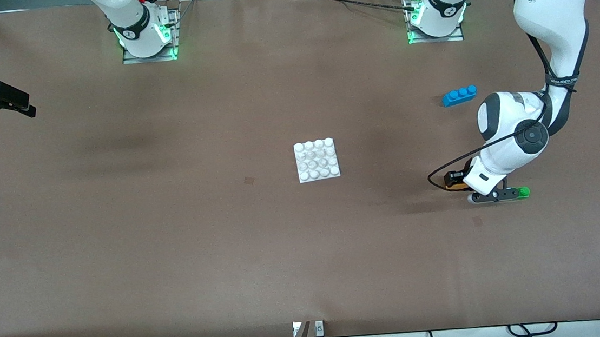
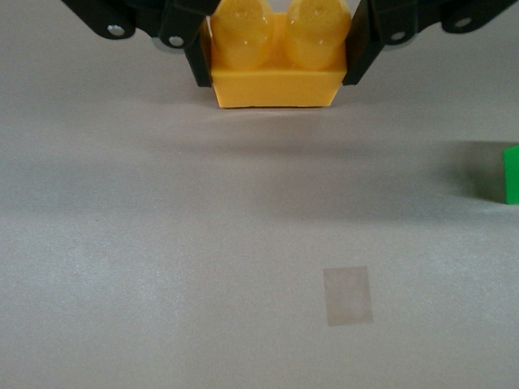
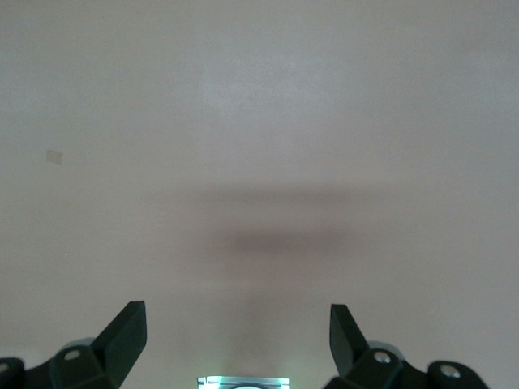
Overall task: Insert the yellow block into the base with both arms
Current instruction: 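Lift the yellow brick and carry it over the white plate, then lower and press the yellow brick onto the plate studs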
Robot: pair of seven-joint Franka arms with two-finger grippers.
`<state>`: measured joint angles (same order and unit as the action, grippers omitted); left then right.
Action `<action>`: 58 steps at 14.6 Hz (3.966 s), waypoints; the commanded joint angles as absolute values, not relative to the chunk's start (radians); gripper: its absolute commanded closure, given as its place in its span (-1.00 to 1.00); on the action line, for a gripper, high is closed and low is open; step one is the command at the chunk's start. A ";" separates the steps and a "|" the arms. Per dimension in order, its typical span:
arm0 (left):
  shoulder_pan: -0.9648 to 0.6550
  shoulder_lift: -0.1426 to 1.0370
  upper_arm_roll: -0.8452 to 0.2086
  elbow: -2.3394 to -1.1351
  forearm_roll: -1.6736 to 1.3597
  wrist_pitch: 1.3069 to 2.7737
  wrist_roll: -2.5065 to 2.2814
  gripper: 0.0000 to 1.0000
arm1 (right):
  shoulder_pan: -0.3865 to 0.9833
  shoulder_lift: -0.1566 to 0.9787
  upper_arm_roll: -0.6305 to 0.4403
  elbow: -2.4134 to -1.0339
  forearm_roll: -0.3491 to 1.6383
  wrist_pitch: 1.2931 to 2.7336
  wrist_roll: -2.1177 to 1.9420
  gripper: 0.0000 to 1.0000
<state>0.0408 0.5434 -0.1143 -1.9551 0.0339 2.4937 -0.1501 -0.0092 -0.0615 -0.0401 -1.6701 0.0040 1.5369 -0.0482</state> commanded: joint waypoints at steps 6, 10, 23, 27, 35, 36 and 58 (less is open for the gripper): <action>-0.144 0.419 -0.110 -1.921 0.017 2.204 -0.253 -0.14 | -0.006 -0.063 -0.040 -1.654 0.018 1.516 -0.034 -1.00; -0.323 0.402 -0.106 -1.914 -0.066 2.203 -0.449 -0.10 | -0.006 -0.063 -0.040 -1.654 0.018 1.516 -0.034 -1.00; -0.609 0.655 -0.107 -1.658 -0.052 2.405 -0.842 -0.05 | -0.008 -0.063 -0.041 -1.654 0.018 1.513 -0.034 -1.00; -0.626 0.655 -0.107 -1.674 -0.052 2.398 -0.841 -0.05 | -0.008 -0.063 -0.041 -1.654 0.018 1.513 -0.034 -1.00; -0.623 0.601 -0.110 -1.763 -0.052 2.382 -0.818 -0.05 | -0.008 -0.063 -0.041 -1.654 0.018 1.513 -0.034 -1.00; -0.623 0.606 -0.110 -1.761 -0.052 2.388 -0.816 -0.05 | -0.008 -0.063 -0.041 -1.654 0.018 1.513 -0.034 -1.00; -0.646 0.670 -0.106 -1.752 -0.052 2.436 -0.859 -0.04 | -0.012 -0.058 -0.046 -1.654 0.020 1.514 -0.035 -1.00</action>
<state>-0.6249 0.6624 -0.1219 -1.7365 -0.0554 2.4238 -0.8571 -0.0097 -0.0611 -0.0447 -1.6679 0.0040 1.5315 -0.0453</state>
